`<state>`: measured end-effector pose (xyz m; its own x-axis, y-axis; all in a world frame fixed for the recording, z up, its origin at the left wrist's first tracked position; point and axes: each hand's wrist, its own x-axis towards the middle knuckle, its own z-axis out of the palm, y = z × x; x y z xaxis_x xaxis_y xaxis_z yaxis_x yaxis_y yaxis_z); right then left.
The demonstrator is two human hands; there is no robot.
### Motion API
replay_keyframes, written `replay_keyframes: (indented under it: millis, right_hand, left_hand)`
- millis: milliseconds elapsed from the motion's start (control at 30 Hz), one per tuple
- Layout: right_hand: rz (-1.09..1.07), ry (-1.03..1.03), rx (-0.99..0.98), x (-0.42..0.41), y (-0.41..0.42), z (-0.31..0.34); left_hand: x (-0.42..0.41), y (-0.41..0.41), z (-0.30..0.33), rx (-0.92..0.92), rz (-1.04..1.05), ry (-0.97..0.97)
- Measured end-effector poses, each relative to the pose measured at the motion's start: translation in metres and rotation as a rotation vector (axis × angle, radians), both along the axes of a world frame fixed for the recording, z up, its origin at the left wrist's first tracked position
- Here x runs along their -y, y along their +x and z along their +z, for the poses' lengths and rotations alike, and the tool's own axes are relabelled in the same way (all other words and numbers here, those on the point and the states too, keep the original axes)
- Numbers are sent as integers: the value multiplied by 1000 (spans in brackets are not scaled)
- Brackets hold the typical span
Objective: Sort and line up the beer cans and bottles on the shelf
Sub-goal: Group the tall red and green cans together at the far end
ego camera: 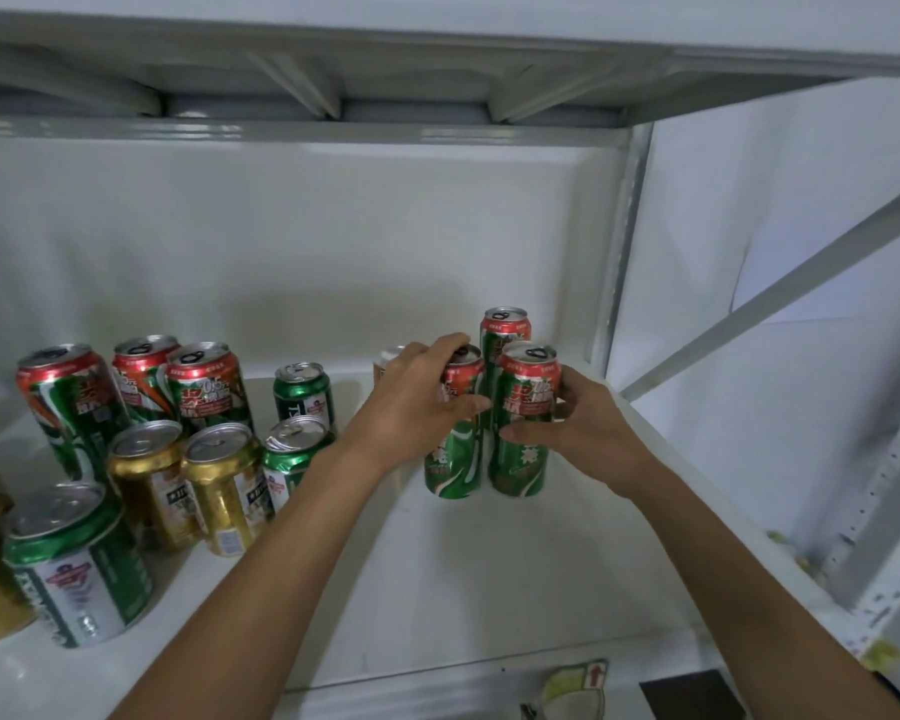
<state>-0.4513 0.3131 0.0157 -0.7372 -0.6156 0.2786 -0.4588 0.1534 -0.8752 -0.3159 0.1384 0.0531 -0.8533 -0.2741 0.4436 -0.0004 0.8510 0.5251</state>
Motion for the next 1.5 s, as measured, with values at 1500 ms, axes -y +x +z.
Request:
replay_keyframes:
  millis: [1500]
  right_hand:
    - [-134,-226,128,3,-71,10]
  left_hand:
    - [-3,1,-5,-55,-34,238]
